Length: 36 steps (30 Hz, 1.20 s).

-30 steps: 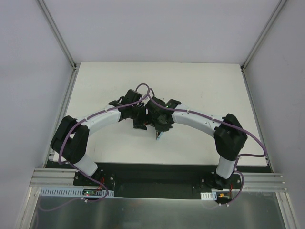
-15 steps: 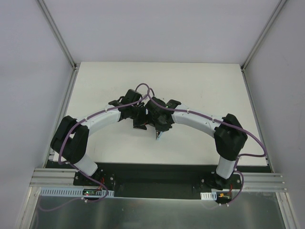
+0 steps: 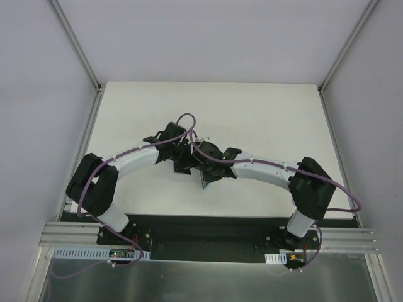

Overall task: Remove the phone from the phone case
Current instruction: Remove the phone case from the phone.

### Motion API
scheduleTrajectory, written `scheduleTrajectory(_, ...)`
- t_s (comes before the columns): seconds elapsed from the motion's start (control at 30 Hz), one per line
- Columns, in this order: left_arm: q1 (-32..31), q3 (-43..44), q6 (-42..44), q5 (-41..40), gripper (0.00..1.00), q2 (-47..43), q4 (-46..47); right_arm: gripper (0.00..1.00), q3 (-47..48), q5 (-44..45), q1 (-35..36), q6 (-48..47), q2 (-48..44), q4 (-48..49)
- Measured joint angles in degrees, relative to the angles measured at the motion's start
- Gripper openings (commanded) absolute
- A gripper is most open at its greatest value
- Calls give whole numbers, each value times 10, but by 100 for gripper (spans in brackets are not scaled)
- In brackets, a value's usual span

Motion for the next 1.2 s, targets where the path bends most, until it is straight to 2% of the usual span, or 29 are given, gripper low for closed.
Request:
scheduleTrajectory(0.37, 1, -32, -2, -16, 66, -26, 21, 1, 0, 15, 13, -12, 0, 9)
scheduleTrajectory(0.57, 0, -35, -13, -36, 57, -30, 5, 1, 24, 50, 29, -11, 15, -22)
scheduleTrajectory(0.8, -4, -37, -32, -66, 60, -48, -24, 2, 65, 123, 56, 14, 38, -80)
scheduleTrajectory(1.0, -7, -43, -39, -79, 59, -53, -34, 1, 64, 165, 82, 24, 38, -71)
scheduleTrajectory(1.2, -7, -51, -38, -79, 58, -52, -40, 1, 51, 161, 92, 21, 35, -53)
